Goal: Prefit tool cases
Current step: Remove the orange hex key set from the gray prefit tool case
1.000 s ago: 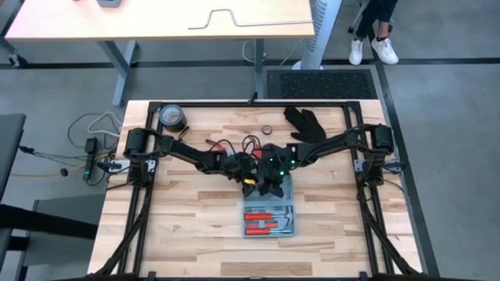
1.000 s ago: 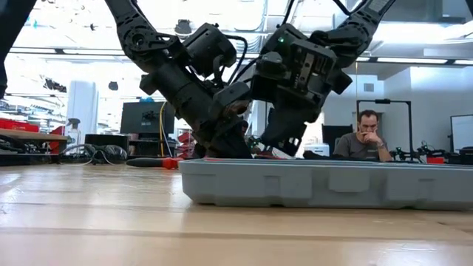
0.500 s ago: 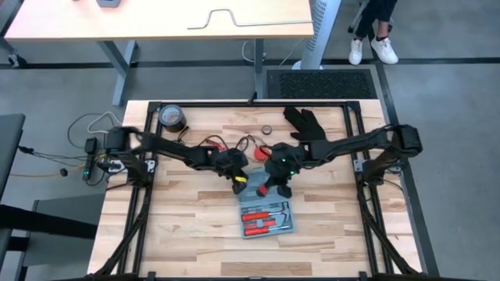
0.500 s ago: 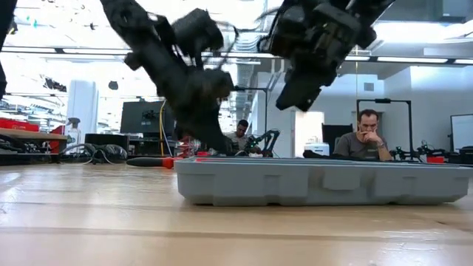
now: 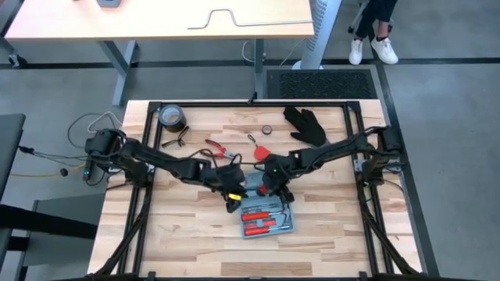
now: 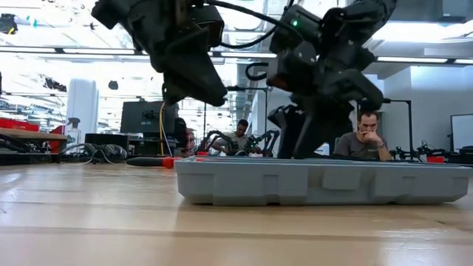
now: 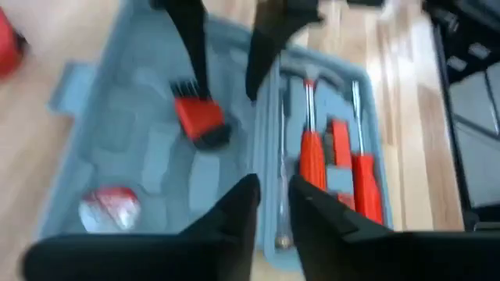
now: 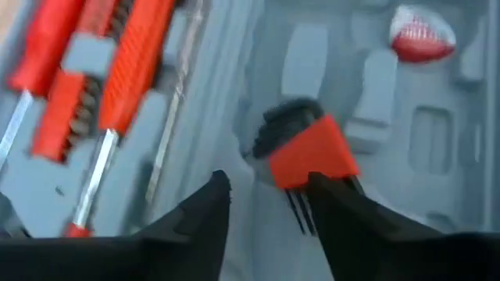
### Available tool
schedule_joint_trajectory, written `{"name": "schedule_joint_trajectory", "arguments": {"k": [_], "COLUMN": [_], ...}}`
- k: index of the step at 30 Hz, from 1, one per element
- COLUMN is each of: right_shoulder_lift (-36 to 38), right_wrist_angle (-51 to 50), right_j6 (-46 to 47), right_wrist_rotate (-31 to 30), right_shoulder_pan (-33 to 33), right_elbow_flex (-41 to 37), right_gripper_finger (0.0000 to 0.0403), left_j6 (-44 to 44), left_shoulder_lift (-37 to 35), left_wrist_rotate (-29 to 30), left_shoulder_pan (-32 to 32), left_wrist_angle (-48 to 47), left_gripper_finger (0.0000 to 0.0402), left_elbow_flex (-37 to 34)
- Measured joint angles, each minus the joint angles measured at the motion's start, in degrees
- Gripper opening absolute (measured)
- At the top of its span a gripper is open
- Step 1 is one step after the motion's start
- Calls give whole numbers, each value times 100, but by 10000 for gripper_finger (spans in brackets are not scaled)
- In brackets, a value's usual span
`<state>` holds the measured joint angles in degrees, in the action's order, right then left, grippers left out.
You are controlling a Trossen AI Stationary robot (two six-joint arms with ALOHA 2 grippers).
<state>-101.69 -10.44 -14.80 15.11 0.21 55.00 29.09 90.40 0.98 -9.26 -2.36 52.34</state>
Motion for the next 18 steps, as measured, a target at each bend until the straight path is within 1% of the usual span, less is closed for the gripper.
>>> {"name": "schedule_joint_trajectory", "arguments": {"k": [3,7,9,12,18], "right_shoulder_lift": [10,77,92,90,90], "right_wrist_angle": [16,10,31,4,12], "right_j6": [-152,-220,-356,-520,-442], "right_wrist_rotate": [-37,-52,-35,-33,-32], "right_shoulder_pan": [-135,-282,-320,-331,-331], "right_elbow_flex": [2,2,35,72,109], "right_gripper_finger": [210,220,221,221,221], "left_j6": [403,683,779,933,1085], "left_shoulder_lift": [90,80,82,80,80], "left_wrist_rotate": [352,829,974,1000,1158], "left_shoulder_pan": [-219,-472,-545,-604,-675], "left_wrist_angle": [7,22,-5,0,-39], "left_gripper_finger": [119,145,149,150,149], "left_elbow_flex": [0,2,2,2,-13]}}
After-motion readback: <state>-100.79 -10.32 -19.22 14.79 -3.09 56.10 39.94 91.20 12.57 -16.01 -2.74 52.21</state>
